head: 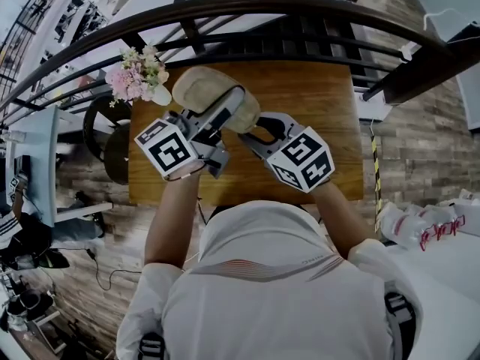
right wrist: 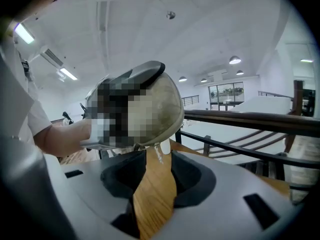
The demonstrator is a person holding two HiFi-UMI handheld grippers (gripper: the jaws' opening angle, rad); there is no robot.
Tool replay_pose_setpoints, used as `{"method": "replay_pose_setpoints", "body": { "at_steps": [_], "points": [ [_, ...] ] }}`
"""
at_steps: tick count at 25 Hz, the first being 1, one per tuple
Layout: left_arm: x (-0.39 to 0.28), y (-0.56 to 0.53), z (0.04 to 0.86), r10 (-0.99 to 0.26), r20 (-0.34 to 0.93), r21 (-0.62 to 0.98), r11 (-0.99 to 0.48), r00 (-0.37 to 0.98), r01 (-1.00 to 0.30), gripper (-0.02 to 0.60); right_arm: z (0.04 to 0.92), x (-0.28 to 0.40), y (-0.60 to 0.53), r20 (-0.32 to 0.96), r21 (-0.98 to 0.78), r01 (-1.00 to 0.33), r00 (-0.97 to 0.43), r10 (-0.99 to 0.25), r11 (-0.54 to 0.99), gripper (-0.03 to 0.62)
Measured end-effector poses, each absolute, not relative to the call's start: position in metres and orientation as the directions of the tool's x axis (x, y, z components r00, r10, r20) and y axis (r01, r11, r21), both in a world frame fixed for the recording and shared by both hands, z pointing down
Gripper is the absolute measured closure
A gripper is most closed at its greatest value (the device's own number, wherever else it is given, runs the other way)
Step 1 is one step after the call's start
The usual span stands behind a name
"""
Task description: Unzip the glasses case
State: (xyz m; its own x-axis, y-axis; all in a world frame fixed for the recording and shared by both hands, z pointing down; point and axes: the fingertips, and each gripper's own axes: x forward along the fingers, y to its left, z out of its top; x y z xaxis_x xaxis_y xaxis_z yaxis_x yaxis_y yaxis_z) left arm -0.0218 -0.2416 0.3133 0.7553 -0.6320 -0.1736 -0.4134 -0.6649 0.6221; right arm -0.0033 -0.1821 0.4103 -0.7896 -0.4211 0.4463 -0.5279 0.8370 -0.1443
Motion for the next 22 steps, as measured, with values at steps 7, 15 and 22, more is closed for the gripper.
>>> {"method": "replay_pose_setpoints", "body": {
  "at_steps": [7, 15, 22],
  "points": [
    [-0.024, -0.243, 0.320, -0.654, -0.137, 0.613, -0.646, 0.744, -0.455, 0.281, 0.409, -0.002, -0.189, 0.490, -0.033, -0.562, -0.730, -0.477, 0.827, 0.473],
    [-0.027, -0.245, 0.324, -0.673, -0.136, 0.627, -0.627, 0.727, -0.463, 0.281, 0.409, -0.002, -0.184, 0.491, -0.020, -0.559, -0.728, -0.479, 0.829, 0.520],
    [-0.027, -0.242, 0.329, -0.679, -0.136, 0.641, -0.615, 0.721, -0.459, 0.281, 0.412, 0.001, -0.182, 0.473, -0.013, -0.550, -0.739, -0.480, 0.835, 0.543]
  ]
}}
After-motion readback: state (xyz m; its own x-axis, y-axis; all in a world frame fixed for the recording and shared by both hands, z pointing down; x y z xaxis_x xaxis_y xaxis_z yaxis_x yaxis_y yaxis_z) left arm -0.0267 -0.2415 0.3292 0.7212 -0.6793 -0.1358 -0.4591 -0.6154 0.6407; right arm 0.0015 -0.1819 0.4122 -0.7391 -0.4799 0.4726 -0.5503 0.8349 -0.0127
